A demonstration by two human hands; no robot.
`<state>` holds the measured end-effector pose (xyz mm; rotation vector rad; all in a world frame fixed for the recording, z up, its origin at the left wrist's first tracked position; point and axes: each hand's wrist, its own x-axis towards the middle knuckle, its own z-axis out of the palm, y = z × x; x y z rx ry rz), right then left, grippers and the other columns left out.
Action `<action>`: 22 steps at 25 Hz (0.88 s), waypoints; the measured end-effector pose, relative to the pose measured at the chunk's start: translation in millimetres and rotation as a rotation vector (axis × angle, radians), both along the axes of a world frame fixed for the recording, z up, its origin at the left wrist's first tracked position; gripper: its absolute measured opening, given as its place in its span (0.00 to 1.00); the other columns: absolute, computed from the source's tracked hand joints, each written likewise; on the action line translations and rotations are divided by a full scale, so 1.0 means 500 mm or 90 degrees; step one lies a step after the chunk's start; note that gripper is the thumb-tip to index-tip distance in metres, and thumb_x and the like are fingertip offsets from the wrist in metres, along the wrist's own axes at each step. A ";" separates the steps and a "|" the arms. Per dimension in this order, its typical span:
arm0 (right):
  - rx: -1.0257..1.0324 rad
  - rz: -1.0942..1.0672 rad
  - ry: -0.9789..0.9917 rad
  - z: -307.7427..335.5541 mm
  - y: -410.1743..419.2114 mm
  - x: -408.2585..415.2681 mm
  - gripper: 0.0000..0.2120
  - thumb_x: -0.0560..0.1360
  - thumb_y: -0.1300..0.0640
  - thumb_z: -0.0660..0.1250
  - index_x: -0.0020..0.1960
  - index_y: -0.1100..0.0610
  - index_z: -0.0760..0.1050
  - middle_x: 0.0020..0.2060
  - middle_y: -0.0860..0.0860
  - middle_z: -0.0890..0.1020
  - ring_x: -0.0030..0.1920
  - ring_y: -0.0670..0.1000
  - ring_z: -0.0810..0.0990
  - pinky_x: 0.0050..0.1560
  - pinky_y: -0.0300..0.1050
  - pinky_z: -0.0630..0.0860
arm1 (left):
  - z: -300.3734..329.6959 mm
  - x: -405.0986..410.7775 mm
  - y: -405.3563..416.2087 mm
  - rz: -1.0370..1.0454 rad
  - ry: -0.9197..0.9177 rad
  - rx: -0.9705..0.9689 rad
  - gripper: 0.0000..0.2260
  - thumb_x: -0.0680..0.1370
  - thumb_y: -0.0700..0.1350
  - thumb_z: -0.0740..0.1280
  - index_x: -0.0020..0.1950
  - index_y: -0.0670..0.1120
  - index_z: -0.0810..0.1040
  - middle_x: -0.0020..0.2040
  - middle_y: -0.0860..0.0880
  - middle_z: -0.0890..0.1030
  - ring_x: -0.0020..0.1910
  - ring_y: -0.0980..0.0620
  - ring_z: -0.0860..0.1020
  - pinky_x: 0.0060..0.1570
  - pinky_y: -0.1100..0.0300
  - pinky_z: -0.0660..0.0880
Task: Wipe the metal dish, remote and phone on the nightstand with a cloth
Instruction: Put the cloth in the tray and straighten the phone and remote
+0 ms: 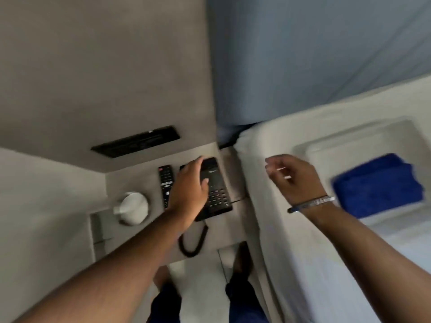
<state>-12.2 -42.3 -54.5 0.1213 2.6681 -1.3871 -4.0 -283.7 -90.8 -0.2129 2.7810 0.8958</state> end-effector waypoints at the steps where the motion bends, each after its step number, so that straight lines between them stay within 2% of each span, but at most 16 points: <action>1: 0.005 0.043 -0.053 -0.043 -0.072 0.006 0.07 0.73 0.62 0.70 0.51 0.57 0.80 0.44 0.53 0.84 0.38 0.48 0.81 0.42 0.34 0.78 | -0.034 0.011 -0.087 -0.002 -0.054 -0.071 0.28 0.78 0.41 0.69 0.76 0.44 0.65 0.72 0.41 0.72 0.70 0.41 0.70 0.69 0.50 0.67; 3: 0.085 0.115 -0.165 -0.130 -0.179 0.017 0.18 0.71 0.59 0.72 0.60 0.58 0.76 0.54 0.59 0.82 0.49 0.58 0.81 0.54 0.48 0.78 | -0.095 0.028 -0.213 -0.066 -0.153 -0.196 0.33 0.77 0.45 0.71 0.78 0.45 0.60 0.76 0.42 0.67 0.73 0.41 0.66 0.70 0.48 0.66; 4: 0.136 0.157 -0.211 -0.178 -0.227 0.022 0.26 0.71 0.57 0.73 0.67 0.56 0.71 0.61 0.59 0.77 0.56 0.60 0.78 0.60 0.50 0.74 | -0.127 0.036 -0.262 -0.106 -0.193 -0.241 0.36 0.76 0.47 0.72 0.79 0.45 0.58 0.78 0.42 0.63 0.75 0.41 0.63 0.71 0.48 0.65; 6: 0.223 0.210 -0.270 -0.266 -0.298 0.027 0.40 0.69 0.51 0.74 0.75 0.52 0.57 0.72 0.58 0.64 0.68 0.62 0.68 0.67 0.54 0.67 | -0.196 0.047 -0.316 -0.184 -0.241 -0.273 0.43 0.73 0.51 0.74 0.80 0.45 0.52 0.81 0.42 0.55 0.78 0.40 0.56 0.74 0.47 0.60; 9: 0.347 0.214 -0.276 -0.371 -0.360 0.035 0.52 0.65 0.34 0.69 0.76 0.48 0.41 0.78 0.58 0.47 0.75 0.66 0.50 0.71 0.63 0.59 | -0.289 0.065 -0.317 -0.293 -0.250 -0.297 0.52 0.71 0.58 0.75 0.81 0.45 0.44 0.82 0.43 0.44 0.80 0.40 0.44 0.77 0.43 0.46; 11: 0.427 0.189 -0.244 -0.407 -0.383 0.046 0.53 0.62 0.24 0.59 0.75 0.45 0.37 0.78 0.58 0.43 0.75 0.68 0.46 0.70 0.67 0.57 | -0.330 0.074 -0.301 -0.320 -0.247 -0.326 0.55 0.70 0.62 0.74 0.81 0.44 0.42 0.82 0.42 0.42 0.80 0.40 0.42 0.77 0.40 0.42; 13: 0.490 0.177 -0.207 -0.424 -0.394 0.057 0.53 0.61 0.22 0.55 0.75 0.44 0.37 0.78 0.59 0.43 0.74 0.70 0.46 0.68 0.69 0.58 | -0.355 0.083 -0.295 -0.312 -0.235 -0.350 0.55 0.69 0.62 0.74 0.81 0.44 0.42 0.82 0.42 0.43 0.80 0.41 0.43 0.76 0.39 0.41; 16: 0.529 0.170 -0.186 -0.434 -0.403 0.059 0.51 0.62 0.22 0.55 0.75 0.45 0.39 0.78 0.59 0.46 0.74 0.70 0.49 0.67 0.70 0.63 | -0.373 0.104 -0.297 -0.287 -0.199 -0.377 0.54 0.69 0.62 0.75 0.81 0.44 0.44 0.82 0.43 0.45 0.80 0.42 0.46 0.75 0.39 0.40; 22: 0.501 0.143 -0.193 -0.439 -0.409 0.040 0.53 0.59 0.21 0.55 0.75 0.42 0.39 0.78 0.58 0.48 0.73 0.71 0.51 0.64 0.70 0.65 | -0.384 0.122 -0.294 -0.266 -0.200 -0.351 0.54 0.68 0.61 0.75 0.81 0.45 0.44 0.82 0.43 0.45 0.80 0.43 0.46 0.75 0.38 0.40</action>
